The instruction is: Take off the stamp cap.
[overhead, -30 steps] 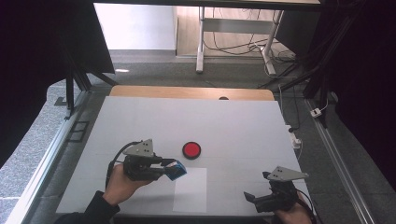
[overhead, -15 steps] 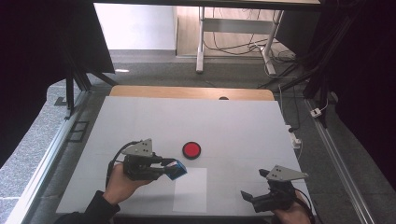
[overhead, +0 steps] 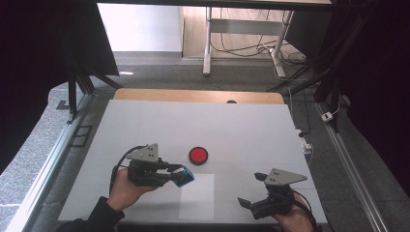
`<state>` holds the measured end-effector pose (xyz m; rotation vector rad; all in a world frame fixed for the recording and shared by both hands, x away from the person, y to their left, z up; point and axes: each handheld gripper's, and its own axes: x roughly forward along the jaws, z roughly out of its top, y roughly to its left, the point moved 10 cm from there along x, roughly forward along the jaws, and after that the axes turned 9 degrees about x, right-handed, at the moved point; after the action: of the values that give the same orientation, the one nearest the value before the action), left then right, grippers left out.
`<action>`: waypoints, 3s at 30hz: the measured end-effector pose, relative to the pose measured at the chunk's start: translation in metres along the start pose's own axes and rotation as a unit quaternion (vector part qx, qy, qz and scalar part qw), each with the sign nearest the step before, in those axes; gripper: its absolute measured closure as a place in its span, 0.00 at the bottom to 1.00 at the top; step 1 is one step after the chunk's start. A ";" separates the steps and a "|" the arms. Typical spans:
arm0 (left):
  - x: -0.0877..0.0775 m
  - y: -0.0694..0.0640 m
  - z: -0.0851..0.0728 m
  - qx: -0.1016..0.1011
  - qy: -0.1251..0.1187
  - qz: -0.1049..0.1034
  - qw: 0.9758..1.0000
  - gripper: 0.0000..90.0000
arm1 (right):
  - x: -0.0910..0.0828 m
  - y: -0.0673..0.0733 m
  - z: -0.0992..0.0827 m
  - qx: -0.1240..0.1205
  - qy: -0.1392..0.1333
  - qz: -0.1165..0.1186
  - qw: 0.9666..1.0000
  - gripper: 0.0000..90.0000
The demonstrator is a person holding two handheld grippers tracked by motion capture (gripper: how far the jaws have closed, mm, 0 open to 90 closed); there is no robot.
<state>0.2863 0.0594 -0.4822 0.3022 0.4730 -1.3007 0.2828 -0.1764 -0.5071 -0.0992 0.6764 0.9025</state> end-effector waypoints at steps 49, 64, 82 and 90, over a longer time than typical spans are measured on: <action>0.003 -0.008 0.009 0.025 -0.021 -0.047 0.998 0.78 | 0.083 0.076 0.037 -0.055 0.059 0.155 0.985 0.00; 0.003 -0.014 0.012 0.047 -0.031 -0.074 0.996 0.78 | 0.101 0.092 0.047 -0.073 0.066 0.225 0.969 0.34; 0.003 -0.018 0.014 0.059 -0.045 -0.094 0.993 0.78 | 0.094 0.098 0.049 -0.075 0.063 0.280 0.955 0.72; 0.001 -0.019 0.015 0.070 -0.052 -0.098 0.991 0.78 | 0.092 0.099 0.049 -0.073 0.067 0.289 0.952 0.76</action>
<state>0.2704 0.0467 -0.4690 0.3086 0.3308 -1.5365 0.2725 -0.0329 -0.5031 -0.0957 0.7811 1.5224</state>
